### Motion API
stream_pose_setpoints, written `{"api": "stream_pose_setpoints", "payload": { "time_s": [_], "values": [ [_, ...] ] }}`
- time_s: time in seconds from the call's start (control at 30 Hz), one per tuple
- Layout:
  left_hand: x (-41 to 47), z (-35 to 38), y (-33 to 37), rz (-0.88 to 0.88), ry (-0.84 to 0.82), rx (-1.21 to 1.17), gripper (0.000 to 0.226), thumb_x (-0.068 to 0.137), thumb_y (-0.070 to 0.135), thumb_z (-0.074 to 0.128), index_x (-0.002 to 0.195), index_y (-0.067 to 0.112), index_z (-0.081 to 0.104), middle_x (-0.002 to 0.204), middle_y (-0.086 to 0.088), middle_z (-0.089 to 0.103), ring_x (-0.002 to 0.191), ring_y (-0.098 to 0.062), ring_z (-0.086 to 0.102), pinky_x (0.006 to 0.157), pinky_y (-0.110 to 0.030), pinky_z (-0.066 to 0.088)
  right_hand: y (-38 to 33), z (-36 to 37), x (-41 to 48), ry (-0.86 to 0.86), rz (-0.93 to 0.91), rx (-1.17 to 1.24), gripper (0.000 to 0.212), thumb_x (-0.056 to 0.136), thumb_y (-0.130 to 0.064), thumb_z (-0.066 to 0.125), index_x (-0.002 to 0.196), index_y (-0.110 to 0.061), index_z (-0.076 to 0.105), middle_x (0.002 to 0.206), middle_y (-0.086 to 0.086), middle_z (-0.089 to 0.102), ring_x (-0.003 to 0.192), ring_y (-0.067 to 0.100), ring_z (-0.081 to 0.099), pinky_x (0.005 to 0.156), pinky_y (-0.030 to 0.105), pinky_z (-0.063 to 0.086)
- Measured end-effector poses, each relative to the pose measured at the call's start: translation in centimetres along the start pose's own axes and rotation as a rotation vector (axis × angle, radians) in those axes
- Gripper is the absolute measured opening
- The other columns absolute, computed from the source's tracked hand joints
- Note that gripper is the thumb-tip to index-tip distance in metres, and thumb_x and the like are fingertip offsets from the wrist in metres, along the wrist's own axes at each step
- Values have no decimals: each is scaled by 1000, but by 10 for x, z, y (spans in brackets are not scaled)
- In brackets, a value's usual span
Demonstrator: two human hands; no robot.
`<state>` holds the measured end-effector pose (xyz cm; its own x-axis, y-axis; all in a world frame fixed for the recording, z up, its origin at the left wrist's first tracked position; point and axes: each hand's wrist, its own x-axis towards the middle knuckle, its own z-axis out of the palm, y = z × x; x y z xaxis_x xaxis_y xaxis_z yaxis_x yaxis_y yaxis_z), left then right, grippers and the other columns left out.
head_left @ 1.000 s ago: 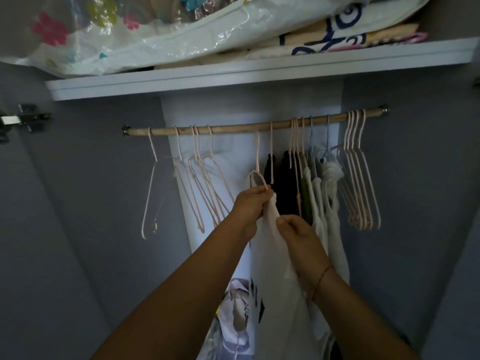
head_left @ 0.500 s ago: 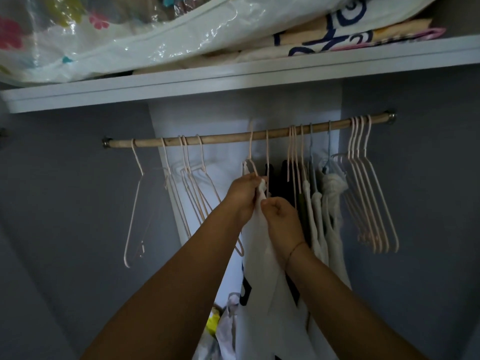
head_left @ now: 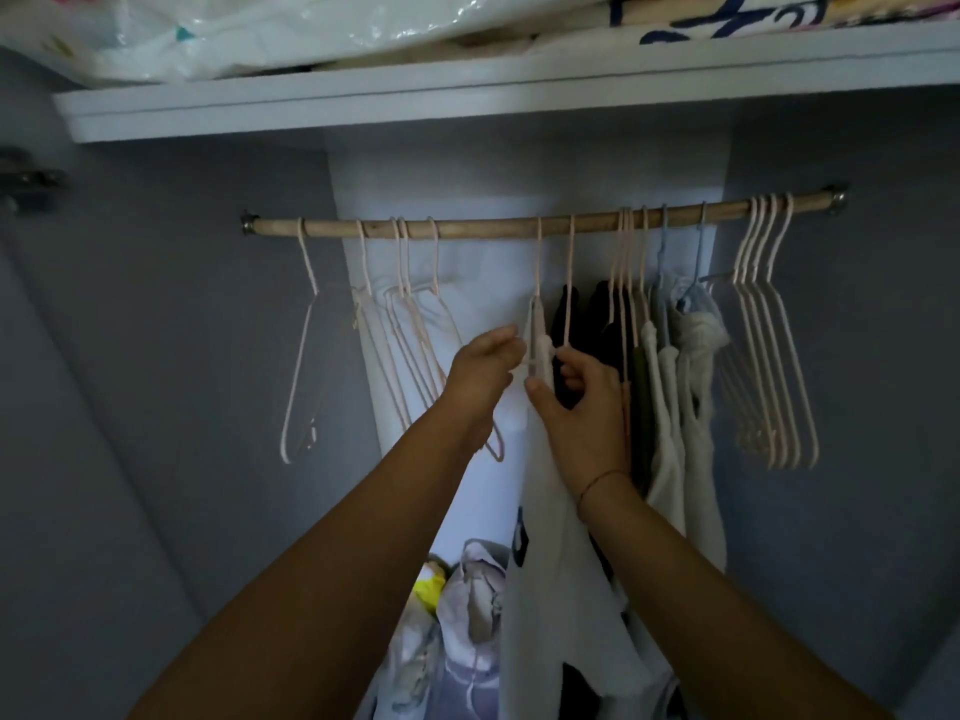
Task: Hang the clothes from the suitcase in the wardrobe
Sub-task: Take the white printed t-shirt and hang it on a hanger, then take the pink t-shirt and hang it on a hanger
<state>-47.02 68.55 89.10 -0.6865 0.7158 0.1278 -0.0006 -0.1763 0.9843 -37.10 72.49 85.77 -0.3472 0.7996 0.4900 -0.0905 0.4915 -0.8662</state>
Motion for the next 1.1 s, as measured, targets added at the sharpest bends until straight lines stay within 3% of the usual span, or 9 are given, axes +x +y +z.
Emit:
{"api": "stream_pose_setpoints", "payload": {
  "time_s": [0.07, 0.17, 0.3, 0.4, 0.53, 0.63, 0.77, 0.97, 1.1],
  "values": [
    [-17, -16, -1, 32, 22, 40, 34, 93, 14, 59, 127, 15, 58, 129, -5, 59, 120, -20, 55, 102, -30, 43, -6, 8, -14, -21, -69, 15, 40, 84, -20, 67, 122, -19, 54, 115, -7, 43, 113, 14, 47, 95, 21, 39],
    [-51, -43, 0, 70, 79, 114, 33, 93, 19, 60, 126, 19, 59, 123, 0, 61, 102, -11, 60, 84, -21, 47, -18, 22, -44, -61, -143, 32, 41, 83, -22, 69, 120, -23, 53, 114, -12, 43, 115, 14, 47, 97, 22, 38],
    [-108, -83, 1, 92, 178, 175, 33, 92, 14, 59, 125, 16, 59, 119, -1, 62, 106, -10, 59, 90, -20, 46, -37, 34, -94, -158, -155, 114, 44, 81, -21, 70, 118, -29, 48, 112, -26, 39, 116, 9, 45, 95, 9, 36],
    [-167, -115, -4, 91, 211, 222, 34, 91, 11, 60, 125, 18, 58, 114, 1, 62, 104, -9, 59, 89, -16, 45, -50, 39, -139, -249, -117, 152, 52, 82, -24, 70, 128, -23, 46, 120, -17, 43, 116, 8, 45, 94, 10, 34],
    [-268, -162, -16, 60, 289, 292, 39, 90, 14, 63, 128, 16, 55, 115, 1, 59, 103, -9, 57, 69, -4, 46, -70, 41, -220, -356, -55, 212, 63, 82, -24, 71, 137, -22, 39, 132, -6, 44, 119, 8, 45, 99, 19, 36],
    [-350, -194, -26, 5, 373, 323, 40, 91, 14, 61, 130, 14, 52, 115, 0, 58, 93, -8, 57, 64, -4, 44, -84, 43, -290, -454, -37, 242, 65, 81, -22, 71, 137, -19, 38, 133, -4, 44, 120, 10, 45, 95, 11, 35],
    [-461, -229, -46, -45, 487, 352, 43, 90, 13, 62, 132, 12, 52, 116, -2, 61, 101, -9, 58, 74, -5, 46, -97, 38, -385, -580, -25, 270, 66, 79, -22, 74, 136, -17, 40, 130, 0, 46, 113, 8, 47, 86, -2, 33],
    [-628, -273, -98, -198, 689, 300, 41, 84, 3, 67, 124, 6, 57, 98, -3, 62, 91, -17, 59, 82, -27, 47, -98, 25, -520, -924, 21, 246, 59, 78, -17, 74, 130, -16, 45, 120, 1, 51, 109, 13, 52, 85, 6, 38],
    [-722, -290, -119, -278, 866, 326, 42, 83, 3, 68, 123, 5, 58, 95, -4, 61, 80, -8, 58, 71, -9, 48, -95, 24, -594, -1131, 38, 189, 53, 76, -14, 76, 123, -13, 50, 118, 3, 52, 106, 14, 52, 86, 12, 40]
  ]
}}
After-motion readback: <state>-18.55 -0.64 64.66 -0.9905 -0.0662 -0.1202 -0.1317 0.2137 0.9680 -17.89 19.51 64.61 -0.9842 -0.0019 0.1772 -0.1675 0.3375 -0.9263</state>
